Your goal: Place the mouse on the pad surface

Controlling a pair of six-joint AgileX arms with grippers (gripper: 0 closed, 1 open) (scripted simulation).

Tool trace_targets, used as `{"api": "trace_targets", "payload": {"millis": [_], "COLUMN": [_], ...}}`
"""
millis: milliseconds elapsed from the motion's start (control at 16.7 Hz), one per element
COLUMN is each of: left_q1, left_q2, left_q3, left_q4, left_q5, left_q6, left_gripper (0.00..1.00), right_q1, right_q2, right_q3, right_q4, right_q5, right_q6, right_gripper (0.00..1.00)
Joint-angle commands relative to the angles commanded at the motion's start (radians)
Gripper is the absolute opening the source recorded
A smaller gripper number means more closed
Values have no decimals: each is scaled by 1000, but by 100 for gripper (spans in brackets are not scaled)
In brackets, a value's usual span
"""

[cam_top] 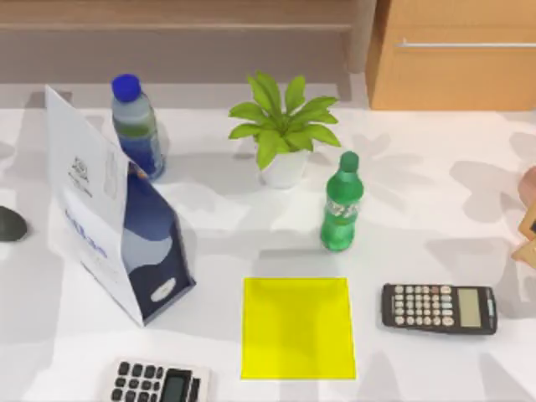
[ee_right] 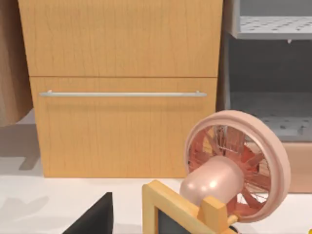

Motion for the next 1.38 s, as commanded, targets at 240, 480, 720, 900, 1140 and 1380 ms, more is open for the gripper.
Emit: {"api": "trace_targets", "payload": {"millis": [240,480,720,900,1140,1380], "left_q1": [17,27,28,23,27,30], "left_q2": [271,434,452,452,494,559], "left_q3": [101,128,129,124,48,-64], "left_q4": [-181,-308,-325,-320,-204,-17], "left_q5": [-11,-21,-23,-22,-22,-22], "left_q6": [209,325,339,337,337,342], "left_gripper": [100,100,100,100,100,100], "right_q1": [0,0,0,0,0,0], "right_q2": [0,0,0,0,0,0], "right_q3": [0,0,0,0,0,0], "right_q4": [0,0,0,0,0,0], "right_q5": [0,0,0,0,0,0], "right_q6": [0,0,0,0,0,0], "right_gripper": [100,100,100,100,100,100]}}
